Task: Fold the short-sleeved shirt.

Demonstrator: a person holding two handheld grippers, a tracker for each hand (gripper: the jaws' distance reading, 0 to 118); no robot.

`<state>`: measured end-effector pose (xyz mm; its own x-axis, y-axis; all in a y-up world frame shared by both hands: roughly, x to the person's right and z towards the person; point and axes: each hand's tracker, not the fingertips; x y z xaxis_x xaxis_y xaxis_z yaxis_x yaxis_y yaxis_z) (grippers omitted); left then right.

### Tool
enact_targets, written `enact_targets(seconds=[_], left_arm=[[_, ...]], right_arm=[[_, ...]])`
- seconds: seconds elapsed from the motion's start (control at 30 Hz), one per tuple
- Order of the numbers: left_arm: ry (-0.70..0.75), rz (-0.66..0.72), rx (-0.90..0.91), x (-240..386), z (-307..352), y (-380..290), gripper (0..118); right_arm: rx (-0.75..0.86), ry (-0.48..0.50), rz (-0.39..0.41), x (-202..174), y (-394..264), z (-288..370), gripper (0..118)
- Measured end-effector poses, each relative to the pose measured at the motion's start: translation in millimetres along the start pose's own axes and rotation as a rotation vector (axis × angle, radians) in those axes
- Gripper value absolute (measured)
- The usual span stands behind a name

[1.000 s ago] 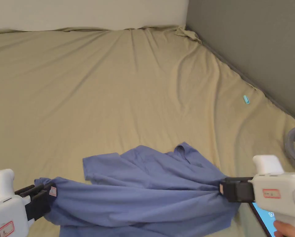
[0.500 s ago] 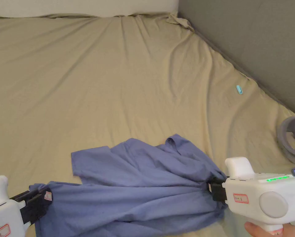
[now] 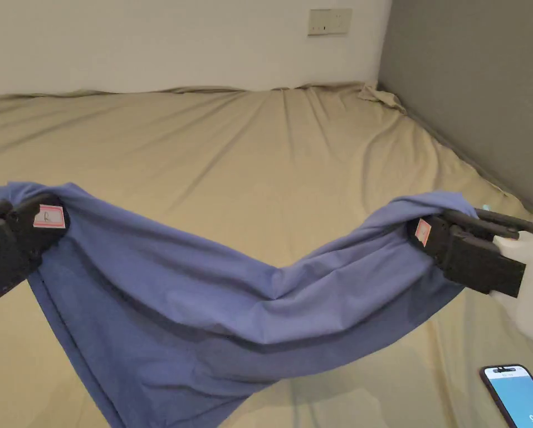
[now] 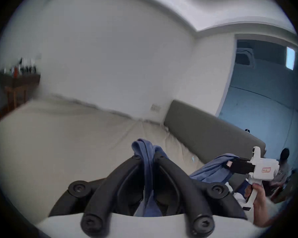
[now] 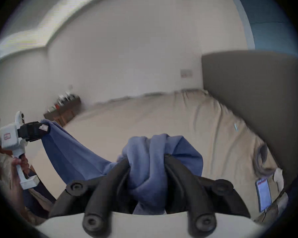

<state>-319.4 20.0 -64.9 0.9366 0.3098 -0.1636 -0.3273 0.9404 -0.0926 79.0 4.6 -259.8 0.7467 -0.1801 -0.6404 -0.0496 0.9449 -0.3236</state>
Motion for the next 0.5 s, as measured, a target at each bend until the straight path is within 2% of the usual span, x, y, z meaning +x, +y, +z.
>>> enact_targets(seconds=[0.13,0.23,0.5], left_arm=[[0.015,-0.124,0.156,19.0,55.2,67.0,7],[0.036,-0.160,0.213,20.2,69.3,109.8,7],[0.139,-0.196,0.235,-26.6,10.6,207.4,7]], right_arm=[[0.149,0.065,0.019,-34.1,53.1,28.3,17],[0.223,0.095,0.044,-52.1,89.5,28.7,17],[0.255,0.095,0.108,-80.6,188.7,-47.9,17]])
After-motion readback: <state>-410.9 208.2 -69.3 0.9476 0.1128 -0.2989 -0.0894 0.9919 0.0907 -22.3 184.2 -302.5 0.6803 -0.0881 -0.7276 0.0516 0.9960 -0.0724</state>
